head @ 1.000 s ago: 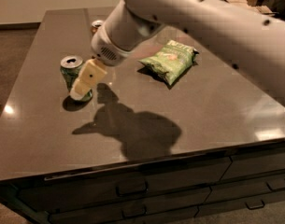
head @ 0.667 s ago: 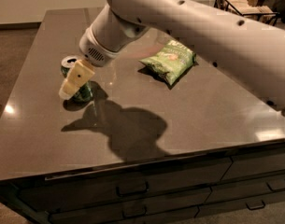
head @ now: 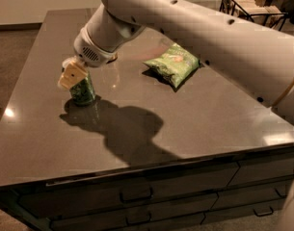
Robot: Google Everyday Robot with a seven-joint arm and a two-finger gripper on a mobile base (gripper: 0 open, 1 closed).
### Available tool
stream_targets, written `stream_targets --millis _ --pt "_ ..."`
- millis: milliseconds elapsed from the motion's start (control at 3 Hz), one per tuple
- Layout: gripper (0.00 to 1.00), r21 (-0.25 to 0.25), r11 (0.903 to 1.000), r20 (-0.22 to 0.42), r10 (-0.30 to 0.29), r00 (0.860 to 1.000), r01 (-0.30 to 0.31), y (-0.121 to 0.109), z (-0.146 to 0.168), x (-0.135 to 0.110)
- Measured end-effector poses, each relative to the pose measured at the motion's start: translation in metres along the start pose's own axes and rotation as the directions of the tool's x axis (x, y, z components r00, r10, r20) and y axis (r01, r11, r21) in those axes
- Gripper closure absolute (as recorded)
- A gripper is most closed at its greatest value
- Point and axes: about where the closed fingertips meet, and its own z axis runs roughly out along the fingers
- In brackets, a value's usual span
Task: Pick green can
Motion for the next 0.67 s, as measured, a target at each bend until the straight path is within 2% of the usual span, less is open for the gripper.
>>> stream_targets --millis 333,667 --pt "0.65 -0.01 0.9999 0.003 -0.008 1.0 0.008 -0.006 -0.006 -0.003" --pt "0.96 -0.03 0.9989 0.015 -0.035 0.999 0.035 -0.016 -0.029 -0.006"
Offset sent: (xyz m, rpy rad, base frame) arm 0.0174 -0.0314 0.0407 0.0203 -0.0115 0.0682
